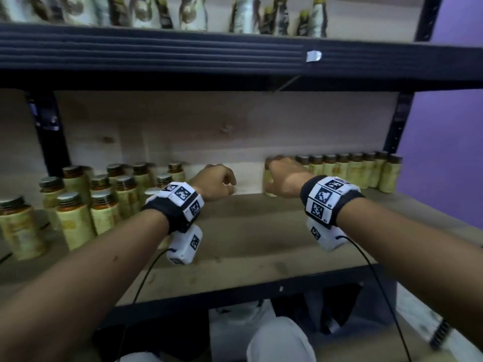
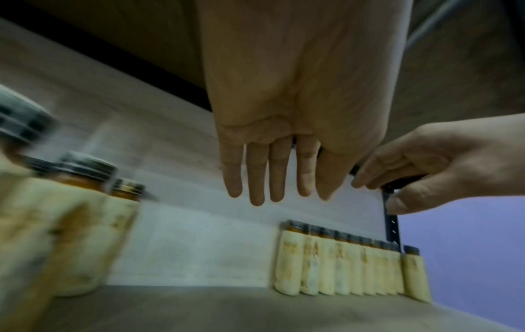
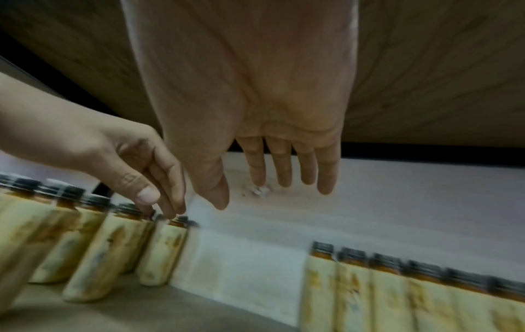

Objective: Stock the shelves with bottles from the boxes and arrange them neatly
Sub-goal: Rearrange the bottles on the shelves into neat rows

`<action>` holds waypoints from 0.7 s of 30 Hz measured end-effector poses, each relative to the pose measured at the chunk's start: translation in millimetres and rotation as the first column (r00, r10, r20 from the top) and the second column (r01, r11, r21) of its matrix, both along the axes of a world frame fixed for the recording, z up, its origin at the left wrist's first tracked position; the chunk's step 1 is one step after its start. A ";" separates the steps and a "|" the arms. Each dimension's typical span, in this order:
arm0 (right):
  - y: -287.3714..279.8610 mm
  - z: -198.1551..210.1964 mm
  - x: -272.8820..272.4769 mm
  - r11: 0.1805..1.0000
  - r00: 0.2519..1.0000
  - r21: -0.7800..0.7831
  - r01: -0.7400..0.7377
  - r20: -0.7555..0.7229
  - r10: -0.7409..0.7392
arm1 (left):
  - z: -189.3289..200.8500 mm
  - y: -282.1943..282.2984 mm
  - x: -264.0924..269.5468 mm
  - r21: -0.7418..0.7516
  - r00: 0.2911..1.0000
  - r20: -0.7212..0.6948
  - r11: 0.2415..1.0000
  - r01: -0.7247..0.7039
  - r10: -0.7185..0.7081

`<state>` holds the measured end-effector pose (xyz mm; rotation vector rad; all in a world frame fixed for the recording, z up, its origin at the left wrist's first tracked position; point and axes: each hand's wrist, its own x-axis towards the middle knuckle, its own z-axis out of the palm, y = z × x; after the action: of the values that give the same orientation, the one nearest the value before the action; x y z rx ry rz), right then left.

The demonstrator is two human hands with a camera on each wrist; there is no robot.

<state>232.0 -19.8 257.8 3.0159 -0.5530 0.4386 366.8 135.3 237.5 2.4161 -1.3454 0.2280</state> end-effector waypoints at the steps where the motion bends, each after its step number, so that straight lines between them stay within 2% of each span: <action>1: -12.2 -4.9 -5.4 1.000 1.000 0.009 0.022 -0.017 -0.021 | -6.1 -16.7 -2.6 0.026 1.000 -0.001 1.000 0.015 -0.015; 5: -61.2 -27.5 -16.7 0.995 0.997 0.065 0.079 -0.026 -0.078 | -29.6 -74.6 -4.7 0.108 0.999 -0.036 0.993 0.039 -0.036; 9: -109.7 -50.0 -0.6 0.988 0.997 0.137 0.074 0.025 -0.079 | -47.0 -120.0 11.4 0.039 0.994 -0.110 0.999 -0.001 0.005; 12: -140.5 -60.1 29.3 0.961 0.992 0.262 0.089 0.058 -0.107 | -56.8 -148.6 34.0 -0.032 0.981 -0.188 0.998 -0.059 0.052; 14: -157.2 -64.6 54.1 0.947 0.979 0.315 0.062 0.163 -0.118 | -61.0 -166.6 50.9 -0.106 0.971 -0.228 0.990 -0.093 0.067; 17: -177.4 -68.9 89.0 0.925 0.919 0.380 -0.007 0.367 -0.144 | -61.9 -196.3 74.0 -0.202 0.951 -0.304 0.972 -0.117 0.051; 21: -197.5 -71.7 125.1 0.891 0.873 0.454 0.011 0.430 -0.229 | -59.4 -233.8 96.8 -0.319 0.925 -0.379 0.937 -0.141 0.010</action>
<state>357.1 -217.2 186.2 3.2496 -0.9922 1.2202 463.6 -98.5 178.1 2.0868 -0.9526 0.0137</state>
